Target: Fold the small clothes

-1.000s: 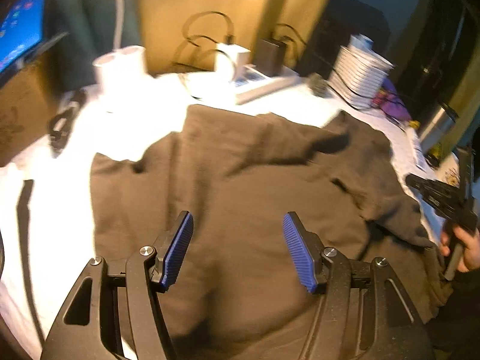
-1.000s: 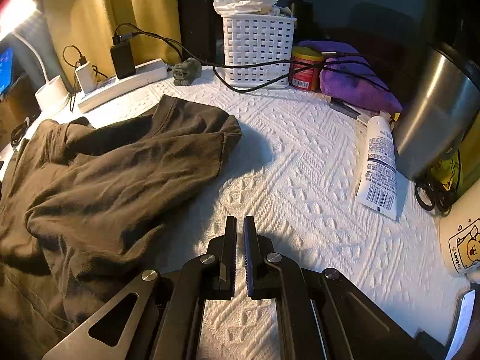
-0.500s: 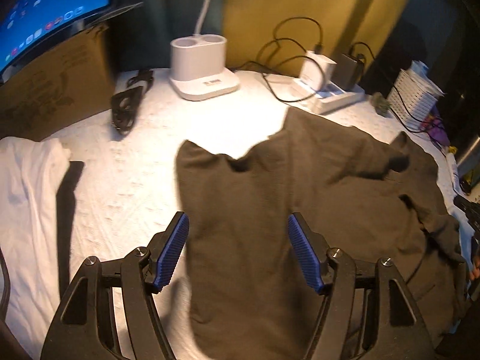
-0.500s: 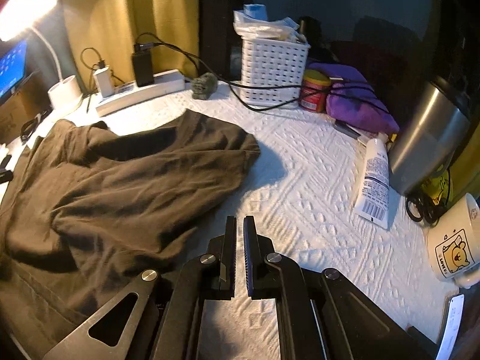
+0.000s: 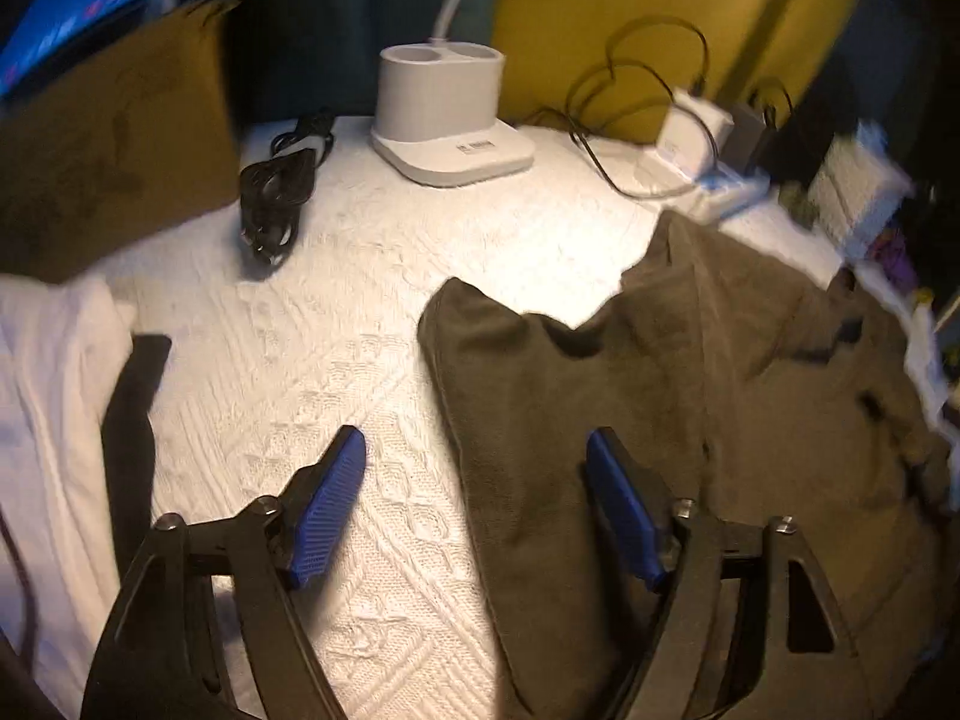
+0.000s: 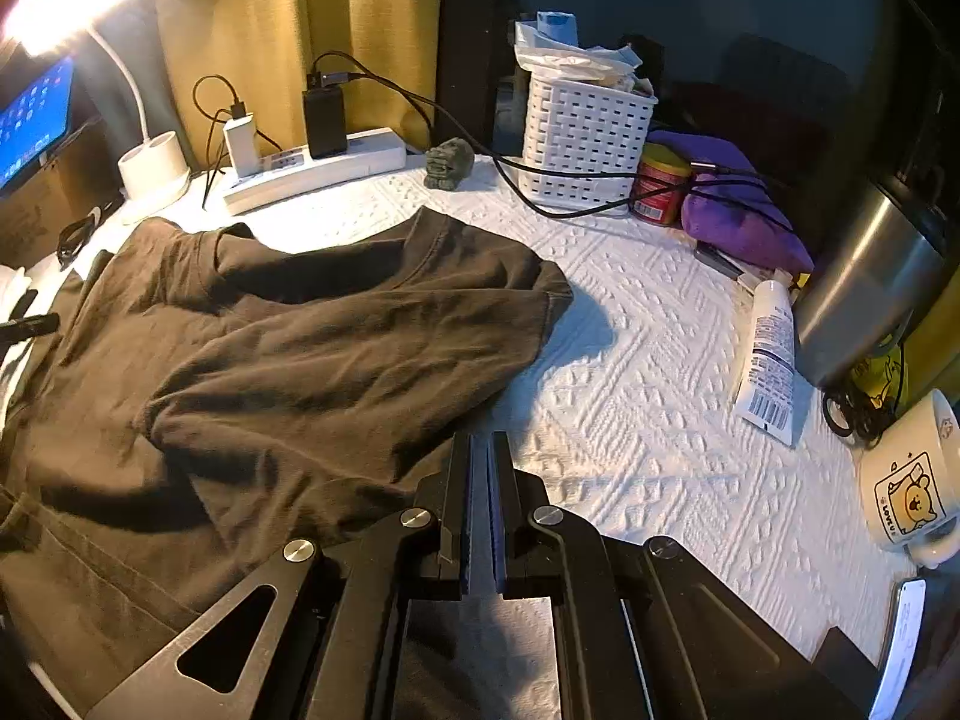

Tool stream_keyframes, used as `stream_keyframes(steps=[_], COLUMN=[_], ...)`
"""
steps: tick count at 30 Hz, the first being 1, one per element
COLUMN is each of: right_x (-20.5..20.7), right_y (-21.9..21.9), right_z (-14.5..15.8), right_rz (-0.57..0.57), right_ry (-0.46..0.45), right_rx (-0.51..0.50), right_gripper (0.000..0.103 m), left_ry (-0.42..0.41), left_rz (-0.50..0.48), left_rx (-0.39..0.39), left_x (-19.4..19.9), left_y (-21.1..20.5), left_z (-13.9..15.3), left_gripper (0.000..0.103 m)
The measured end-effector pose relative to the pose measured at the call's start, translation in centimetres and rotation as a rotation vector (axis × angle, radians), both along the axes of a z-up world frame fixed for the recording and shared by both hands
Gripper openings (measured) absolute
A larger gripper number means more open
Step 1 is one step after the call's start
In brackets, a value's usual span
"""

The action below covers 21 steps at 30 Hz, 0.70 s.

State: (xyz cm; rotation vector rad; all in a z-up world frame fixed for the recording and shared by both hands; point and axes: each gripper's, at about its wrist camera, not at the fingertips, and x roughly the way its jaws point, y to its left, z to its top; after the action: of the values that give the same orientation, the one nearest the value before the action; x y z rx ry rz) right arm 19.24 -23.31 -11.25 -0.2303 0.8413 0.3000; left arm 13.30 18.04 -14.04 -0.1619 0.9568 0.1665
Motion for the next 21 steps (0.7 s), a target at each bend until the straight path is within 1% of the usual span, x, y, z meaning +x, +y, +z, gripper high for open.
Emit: stream_keyframes(steps=[1,2,3,5,8,9,12,15,18,20,21], right_x=[-0.1,-0.2,-0.3,-0.4,-0.7,-0.8,-1.0,-1.1,-1.4,-1.7,-1.8], right_y=[0.1,0.2,0.2,0.4,0.6,0.7,0.4,0.0,-0.3,-0.4,-0.5], right_z=[0.0,0.1,0.1,0.0,0.2,0.2,0.4,0.3,0.1,0.1,0.1], right_rz=[0.001,0.002,0.003,0.007,0.022,0.027,0.031,0.029,0.037,0.043,0.046], right_ry=[0.0,0.001,0.001,0.003,0.0,-0.002,-0.007,-0.007,-0.003,-0.005,-0.006], right_rx=[0.001,0.0,0.0,0.002,0.004,0.005,0.014,0.028,0.048,0.059,0.066], right_gripper=[0.006,0.006,0.006,0.006,0.006,0.006,0.006,0.006,0.006,0.006,0.006], left_ry=[-0.003,-0.012,-0.013,-0.03,-0.092,-0.121,-0.166,-0.202,-0.214,-0.222,-0.22], left_rz=[-0.016,-0.036,-0.043,-0.029,0.027,0.047,0.051,0.032,-0.012,-0.06,-0.093], left_rx=[0.042,0.03,0.006,0.04,0.016,0.01,0.012,0.05,0.033,0.039,0.03], left_x=[0.0,-0.1,-0.3,-0.6,-1.6,-2.2,-3.0,-3.7,-3.6,-3.2,-2.9], left_y=[-0.6,-0.8,-1.2,-1.4,-1.0,-0.9,-1.5,-3.0,-4.6,-6.3,-7.5], left_z=[0.1,0.3,0.4,0.7,2.2,3.2,5.0,6.8,7.7,8.3,8.5], left_gripper=[0.032,0.007,0.005,0.005,0.005,0.005,0.004,0.004,0.004,0.004,0.004])
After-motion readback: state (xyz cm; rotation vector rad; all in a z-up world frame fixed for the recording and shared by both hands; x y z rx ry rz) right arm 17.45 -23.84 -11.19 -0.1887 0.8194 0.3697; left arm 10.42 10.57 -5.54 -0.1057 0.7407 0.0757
